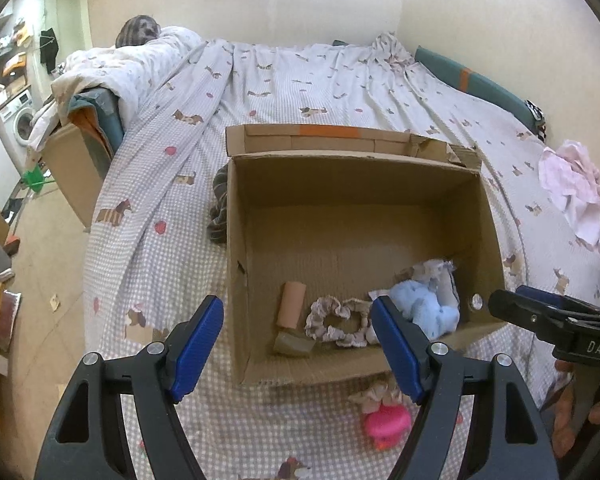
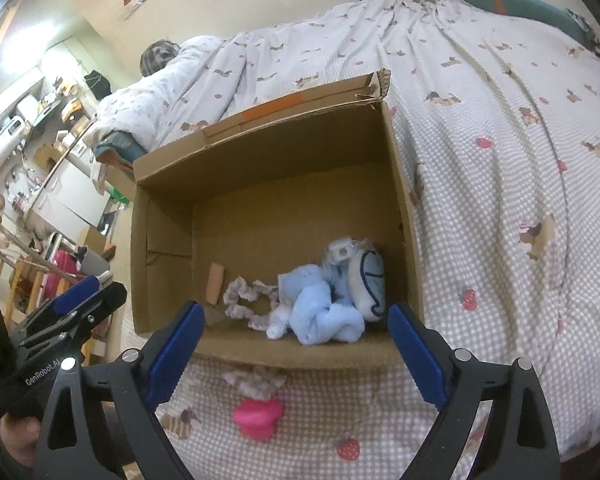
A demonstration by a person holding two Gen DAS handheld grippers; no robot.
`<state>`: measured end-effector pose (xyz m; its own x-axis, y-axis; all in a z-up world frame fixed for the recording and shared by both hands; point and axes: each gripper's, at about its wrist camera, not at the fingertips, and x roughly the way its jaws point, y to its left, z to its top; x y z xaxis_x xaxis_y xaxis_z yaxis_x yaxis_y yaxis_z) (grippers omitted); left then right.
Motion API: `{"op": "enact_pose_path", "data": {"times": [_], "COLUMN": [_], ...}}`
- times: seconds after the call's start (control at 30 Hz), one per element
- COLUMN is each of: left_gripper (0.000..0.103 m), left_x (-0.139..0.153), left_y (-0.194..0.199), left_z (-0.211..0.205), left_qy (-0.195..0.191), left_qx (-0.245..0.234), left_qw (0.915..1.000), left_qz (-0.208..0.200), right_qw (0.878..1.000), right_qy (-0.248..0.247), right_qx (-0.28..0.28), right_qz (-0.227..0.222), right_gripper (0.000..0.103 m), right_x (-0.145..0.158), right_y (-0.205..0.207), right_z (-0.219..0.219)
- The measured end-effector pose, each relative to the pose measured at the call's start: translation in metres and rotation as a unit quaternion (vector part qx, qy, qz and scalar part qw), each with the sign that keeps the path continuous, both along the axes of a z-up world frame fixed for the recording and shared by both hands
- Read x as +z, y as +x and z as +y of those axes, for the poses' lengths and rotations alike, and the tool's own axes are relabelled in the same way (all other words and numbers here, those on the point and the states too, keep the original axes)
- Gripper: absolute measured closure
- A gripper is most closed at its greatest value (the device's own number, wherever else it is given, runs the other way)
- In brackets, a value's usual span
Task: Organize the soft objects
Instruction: 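Withdraw both grippers and move the left gripper toward the pink rubber duck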
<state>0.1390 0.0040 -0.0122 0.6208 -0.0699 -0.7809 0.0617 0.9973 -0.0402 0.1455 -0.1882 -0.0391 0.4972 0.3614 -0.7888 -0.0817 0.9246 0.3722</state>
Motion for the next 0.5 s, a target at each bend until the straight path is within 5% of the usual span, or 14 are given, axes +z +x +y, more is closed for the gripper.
{"op": "enact_pose_path", "data": {"times": [0.5], "left_gripper": [0.013], "left_x": [-0.016], "left_y": [-0.03], "left_z": [0.013], "left_qy": [-0.039], "left_qx": [0.029], "left_qw": [0.9977], "left_qz": [0.047], "right_qw": [0.999], "right_qy": [-0.047], "right_qx": [0.011], "right_qz": [0.012], "right_gripper": [0.0], "right_x": [-0.006], "right_y": [-0.04], "right_z": [0.013]}}
